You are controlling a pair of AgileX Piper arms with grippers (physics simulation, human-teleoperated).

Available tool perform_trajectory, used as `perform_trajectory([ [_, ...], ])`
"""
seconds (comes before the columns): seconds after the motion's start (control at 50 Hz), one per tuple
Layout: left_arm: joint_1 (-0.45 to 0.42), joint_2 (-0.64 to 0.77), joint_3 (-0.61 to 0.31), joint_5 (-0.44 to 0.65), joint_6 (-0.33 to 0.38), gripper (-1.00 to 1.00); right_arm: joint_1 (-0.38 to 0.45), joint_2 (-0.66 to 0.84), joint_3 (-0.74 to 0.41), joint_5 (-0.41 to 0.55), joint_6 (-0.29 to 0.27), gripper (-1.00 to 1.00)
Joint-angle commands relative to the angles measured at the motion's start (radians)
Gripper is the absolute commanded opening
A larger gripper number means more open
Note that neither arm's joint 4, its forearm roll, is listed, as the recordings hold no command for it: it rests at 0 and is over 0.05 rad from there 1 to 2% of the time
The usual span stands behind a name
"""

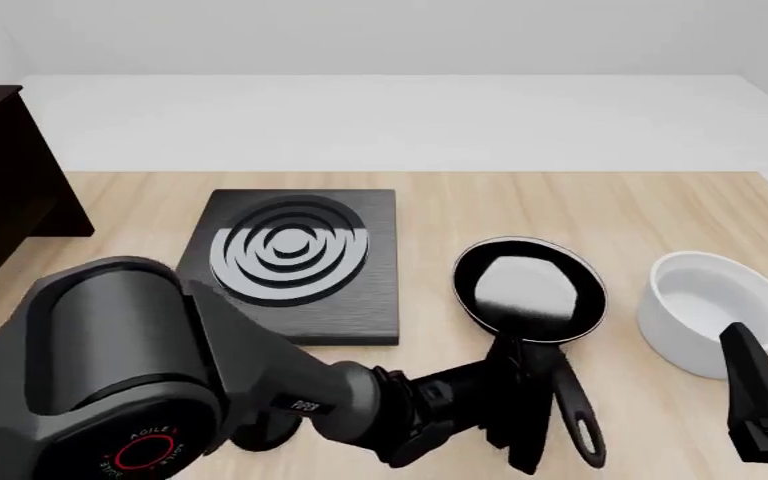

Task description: Put the frying pan under the cabinet shelf.

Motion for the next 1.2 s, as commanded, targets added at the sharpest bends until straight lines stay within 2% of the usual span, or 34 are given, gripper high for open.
perform_trajectory([
  [0.02, 0.08, 0.002, 0.158, 0.142, 0.557, -1.0, 0.0, 0.0, 0.0, 0.0, 0.0, 1.0],
  [0.16, 0.086, -0.056, 0.173, 0.139, 0.581, -1.0, 0.0, 0.0, 0.0, 0.0, 0.0, 1.0],
  [0.42, 0.101, -0.246, 0.224, 0.159, 0.623, -1.0, 0.0, 0.0, 0.0, 0.0, 0.0, 1.0],
  [0.78, 0.14, -0.431, 0.22, 0.201, 0.641, -1.0, 0.0, 0.0, 0.0, 0.0, 0.0, 1.0],
  [0.9, 0.131, -0.487, 0.217, 0.212, 0.611, -1.0, 0.0, 0.0, 0.0, 0.0, 0.0, 1.0],
  [1.0, 0.109, -0.574, 0.222, 0.219, 0.557, -1.0, 0.0, 0.0, 0.0, 0.0, 0.0, 1.0],
  [1.08, 0.11, -0.638, 0.258, 0.209, 0.539, -1.0, 0.0, 0.0, 0.0, 0.0, 0.0, 1.0],
  [1.2, 0.085, -0.753, 0.387, 0.144, 0.507, -1.0, 0.0, 0.0, 0.0, 0.0, 0.0, 1.0],
])
